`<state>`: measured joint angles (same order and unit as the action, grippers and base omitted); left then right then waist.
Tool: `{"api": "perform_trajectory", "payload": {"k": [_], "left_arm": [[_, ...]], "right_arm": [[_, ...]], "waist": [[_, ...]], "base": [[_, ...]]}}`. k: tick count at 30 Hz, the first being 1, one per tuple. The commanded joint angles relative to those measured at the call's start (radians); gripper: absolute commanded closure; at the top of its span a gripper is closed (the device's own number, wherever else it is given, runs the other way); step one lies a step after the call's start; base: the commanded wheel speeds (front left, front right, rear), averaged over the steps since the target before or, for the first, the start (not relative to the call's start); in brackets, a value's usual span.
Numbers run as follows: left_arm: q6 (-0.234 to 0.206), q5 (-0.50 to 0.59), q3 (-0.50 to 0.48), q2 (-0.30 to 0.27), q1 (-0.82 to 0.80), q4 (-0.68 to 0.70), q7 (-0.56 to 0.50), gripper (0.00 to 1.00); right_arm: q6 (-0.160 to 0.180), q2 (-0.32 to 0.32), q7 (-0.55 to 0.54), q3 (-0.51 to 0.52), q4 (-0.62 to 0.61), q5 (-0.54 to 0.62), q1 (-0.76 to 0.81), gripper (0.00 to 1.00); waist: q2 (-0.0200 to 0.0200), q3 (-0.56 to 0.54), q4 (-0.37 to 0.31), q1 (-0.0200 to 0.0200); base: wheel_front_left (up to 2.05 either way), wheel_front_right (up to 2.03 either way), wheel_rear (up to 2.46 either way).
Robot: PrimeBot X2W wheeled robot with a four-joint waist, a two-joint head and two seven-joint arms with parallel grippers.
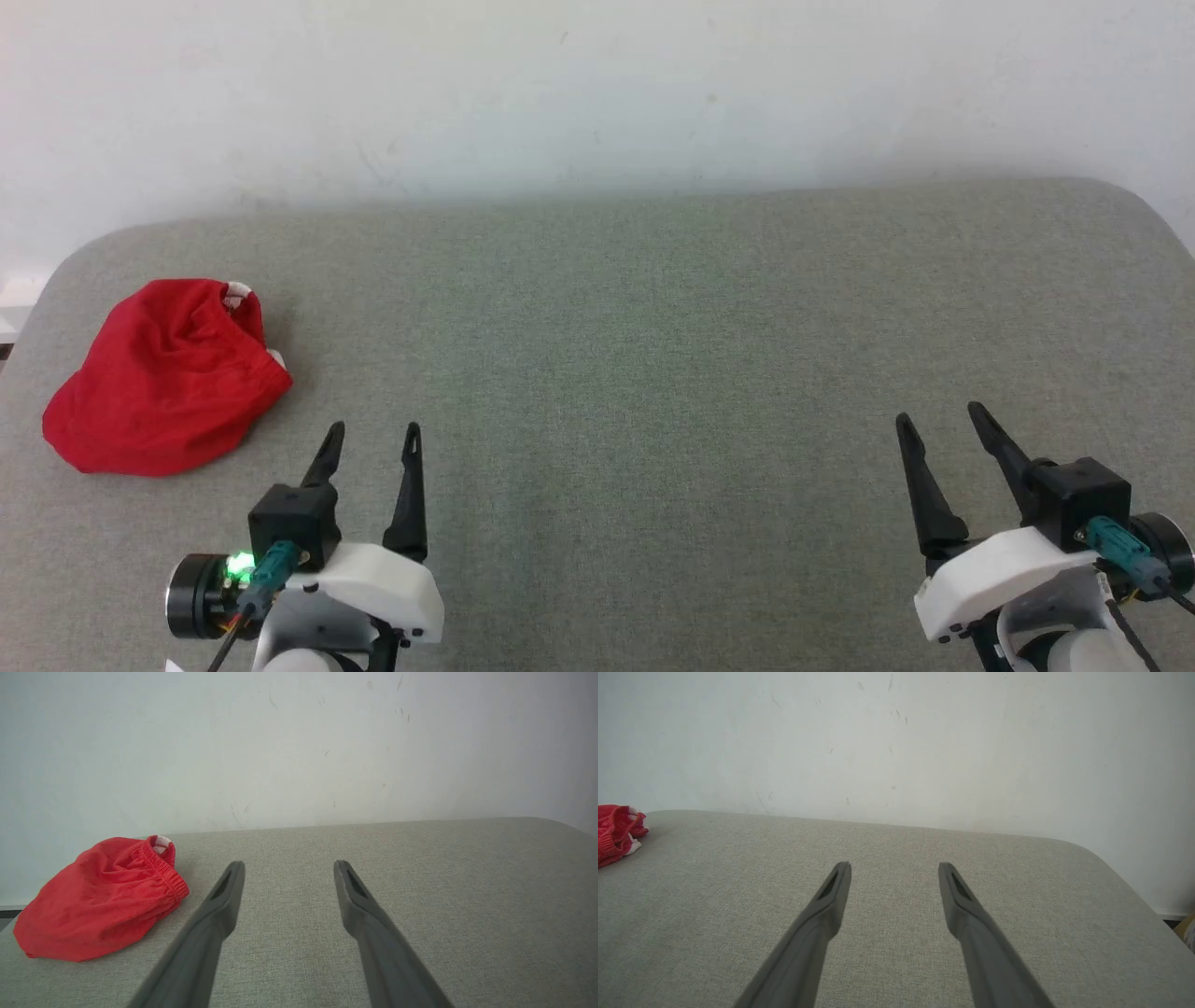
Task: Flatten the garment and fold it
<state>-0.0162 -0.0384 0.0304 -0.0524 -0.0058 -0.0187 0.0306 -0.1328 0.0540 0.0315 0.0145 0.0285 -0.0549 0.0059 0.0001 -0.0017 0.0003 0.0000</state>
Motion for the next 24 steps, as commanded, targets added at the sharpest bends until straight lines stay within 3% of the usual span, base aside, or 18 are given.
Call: {"api": "perform_trajectory", "payload": {"k": [1, 24], "left_arm": [[-0.007, -0.008, 0.004, 0.0, 0.005, -0.005, 0.01, 0.0], [-0.035, -0.047, 0.01, 0.001, 0.021, -0.014, 0.059, 0.0]], "right_arm": [[0.0, -0.001, 0.01, 0.003, 0.005, -0.011, 0.015, 0.0], [0.001, -0.001, 0.058, -0.002, 0.033, -0.055, 0.035, 0.0]], "waist": [[-0.0001, 0.0, 0.0, 0.0], [-0.0001, -0.007, 0.08, 0.0]], "base": [[0.0, 0.0, 0.0], [0.0, 0.0, 0.0]]}}
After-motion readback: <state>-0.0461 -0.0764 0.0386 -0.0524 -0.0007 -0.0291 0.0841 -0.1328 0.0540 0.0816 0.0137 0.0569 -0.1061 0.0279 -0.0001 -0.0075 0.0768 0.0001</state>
